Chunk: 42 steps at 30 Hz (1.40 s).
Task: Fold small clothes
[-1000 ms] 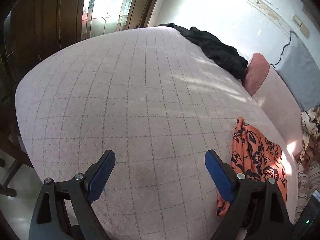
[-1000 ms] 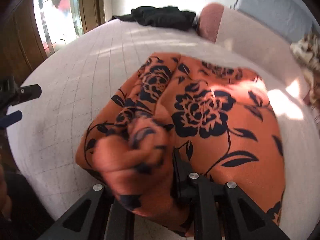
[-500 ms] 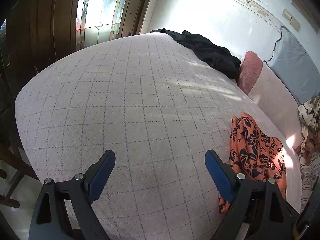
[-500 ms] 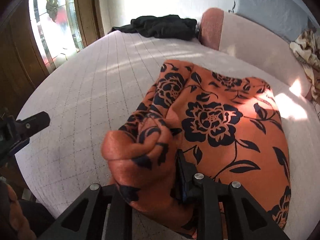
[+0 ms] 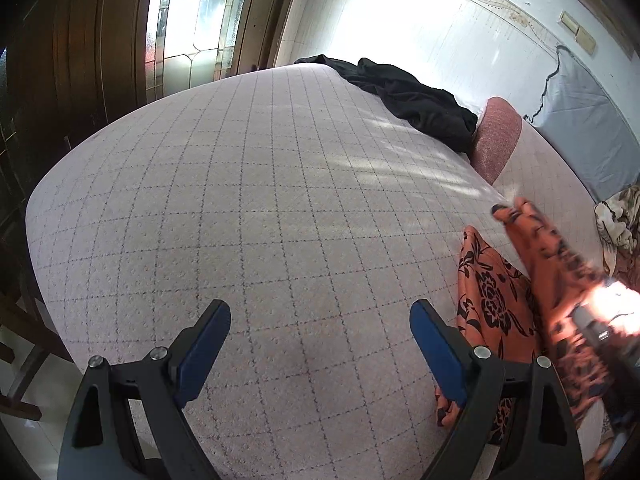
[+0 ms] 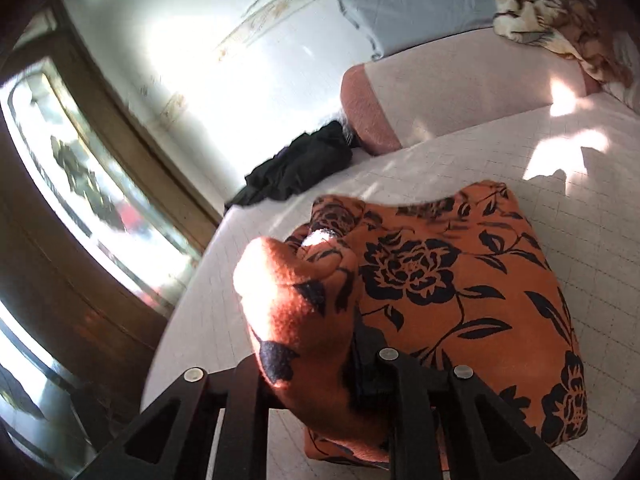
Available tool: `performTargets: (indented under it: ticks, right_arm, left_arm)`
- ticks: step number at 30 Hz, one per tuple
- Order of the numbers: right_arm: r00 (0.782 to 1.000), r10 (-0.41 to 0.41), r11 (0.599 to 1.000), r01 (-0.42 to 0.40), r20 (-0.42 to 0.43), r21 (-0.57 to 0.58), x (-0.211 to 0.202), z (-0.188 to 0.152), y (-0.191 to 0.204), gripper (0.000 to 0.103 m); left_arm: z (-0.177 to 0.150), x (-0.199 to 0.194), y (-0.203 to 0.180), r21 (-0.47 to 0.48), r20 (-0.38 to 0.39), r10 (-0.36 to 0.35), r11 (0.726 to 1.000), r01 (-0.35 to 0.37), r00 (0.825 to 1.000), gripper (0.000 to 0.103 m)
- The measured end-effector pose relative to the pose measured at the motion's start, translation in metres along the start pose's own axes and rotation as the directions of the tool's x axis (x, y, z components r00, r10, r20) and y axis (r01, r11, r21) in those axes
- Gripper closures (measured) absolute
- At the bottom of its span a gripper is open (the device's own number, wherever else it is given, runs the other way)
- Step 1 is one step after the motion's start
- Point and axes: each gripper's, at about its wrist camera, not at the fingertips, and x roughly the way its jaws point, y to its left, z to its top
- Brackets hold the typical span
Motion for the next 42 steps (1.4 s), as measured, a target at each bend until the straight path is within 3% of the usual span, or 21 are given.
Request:
performTargets:
  ticks: [1, 3, 5, 7, 8, 9, 12, 15, 20, 22, 23, 24, 25, 26, 27, 29, 30, 34, 35, 40, 42]
  right_arm:
    - [0.996, -0.051, 0.996, 0.046, -0.075, -0.075, 0.021, -0.01, 0.006, 0.085]
    - [0.962, -0.133, 0.983, 0.097, -0.239, -0.158, 0.059, -0.037, 0.008, 0.081]
    - [0.973, -0.165, 0.966, 0.127, -0.159, -0.225, 0.051, -0.048, 0.016, 0.081]
    - [0.974, -0.16, 0.955, 0.111, -0.163, -0.273, 0.049, -0.048, 0.028, 0.063]
    - [0.974, -0.121, 0.958, 0.063, -0.194, -0.281, 0.05, -0.047, 0.031, 0.036]
    - [0.975, -0.086, 0.957, 0.024, -0.205, -0.288, 0.047, -0.047, 0.033, 0.025]
    - [0.975, -0.057, 0.951, -0.013, -0.215, -0.309, 0.037, -0.054, 0.037, 0.024]
    - [0.978, 0.027, 0.967, -0.078, -0.206, -0.241, 0.012, -0.058, 0.022, 0.024]
    - [0.989, 0.061, 0.985, -0.081, -0.133, -0.153, -0.03, -0.052, -0.015, 0.024]
    - [0.992, 0.062, 0.993, -0.072, -0.109, -0.095, -0.044, -0.048, -0.037, 0.024]
    - [0.993, 0.061, 0.995, -0.068, -0.098, -0.071, -0.049, -0.045, -0.046, 0.024]
    - [0.994, 0.06, 0.996, -0.065, -0.09, -0.053, -0.054, -0.043, -0.054, 0.024]
    - [0.995, 0.057, 0.997, -0.061, -0.084, -0.04, -0.058, -0.04, -0.061, 0.024]
    - [0.995, 0.054, 0.998, -0.057, -0.081, -0.032, -0.061, -0.038, -0.068, 0.024]
    - [0.995, 0.056, 0.998, -0.058, -0.083, -0.022, -0.062, -0.034, -0.076, 0.024]
    - [0.994, 0.067, 0.998, -0.066, -0.088, 0.016, -0.067, -0.032, -0.093, 0.024]
    - [0.993, 0.071, 0.997, -0.068, -0.089, 0.039, -0.068, -0.031, -0.103, 0.024]
    - [0.988, 0.117, 0.982, -0.101, -0.098, 0.158, -0.072, -0.027, -0.141, 0.024]
    - [0.987, 0.133, 0.976, -0.114, -0.092, 0.186, -0.074, -0.024, -0.149, 0.024]
    - [0.971, 0.222, 0.925, -0.181, -0.088, 0.333, -0.065, 0.002, -0.197, 0.02]
    - [0.951, 0.276, 0.894, -0.2, -0.141, 0.4, -0.043, 0.012, -0.211, 0.02]
  left_arm:
    - [0.0, 0.0, -0.001, 0.003, -0.002, -0.001, 1.0, 0.001, 1.0, 0.012]
    - [-0.001, -0.001, -0.002, 0.013, 0.003, 0.002, 1.0, -0.003, 1.0, 0.012]
    - [-0.001, -0.002, -0.003, 0.017, 0.008, 0.002, 1.0, -0.003, 1.0, 0.012]
    - [-0.001, -0.003, -0.003, 0.015, 0.011, -0.003, 1.0, 0.003, 1.0, 0.012]
    - [-0.001, -0.003, -0.004, 0.016, 0.01, -0.009, 1.0, 0.008, 1.0, 0.012]
    - [-0.001, -0.003, -0.005, 0.02, 0.011, -0.013, 1.0, 0.013, 1.0, 0.012]
    - [-0.001, -0.007, -0.01, 0.037, 0.024, -0.044, 0.998, 0.043, 0.999, 0.012]
    - [-0.004, -0.016, -0.019, 0.063, 0.018, -0.106, 0.992, 0.105, 0.994, 0.012]
    - [-0.014, -0.038, -0.067, 0.163, -0.062, -0.32, 0.931, 0.326, 0.945, 0.012]
    - [-0.018, -0.034, -0.09, 0.203, -0.101, -0.345, 0.911, 0.359, 0.933, 0.013]
    - [-0.021, -0.026, -0.098, 0.217, -0.122, -0.319, 0.915, 0.339, 0.94, 0.021]
    - [-0.024, -0.012, -0.103, 0.219, -0.162, -0.278, 0.925, 0.309, 0.947, 0.048]
    - [-0.028, 0.01, -0.101, 0.19, -0.238, -0.239, 0.939, 0.286, 0.942, 0.066]
    - [-0.034, 0.031, -0.089, 0.119, -0.325, -0.213, 0.957, 0.263, 0.922, 0.084]
    - [-0.041, 0.045, -0.073, 0.025, -0.368, -0.238, 0.964, 0.266, 0.899, 0.076]
    - [-0.043, 0.045, -0.054, -0.069, -0.356, -0.3, 0.953, 0.295, 0.885, 0.069]
    - [-0.04, 0.039, -0.054, -0.062, -0.355, -0.289, 0.956, 0.287, 0.889, 0.064]
    - [-0.026, 0.0, -0.072, 0.094, -0.242, -0.195, 0.97, 0.223, 0.95, 0.064]
    - [-0.021, -0.009, -0.079, 0.123, -0.211, -0.192, 0.968, 0.221, 0.958, 0.063]
    - [-0.006, -0.021, -0.136, 0.308, -0.135, -0.25, 0.909, 0.28, 0.959, 0.044]
    - [-0.012, -0.003, -0.161, 0.409, -0.126, -0.207, 0.88, 0.241, 0.97, 0.041]
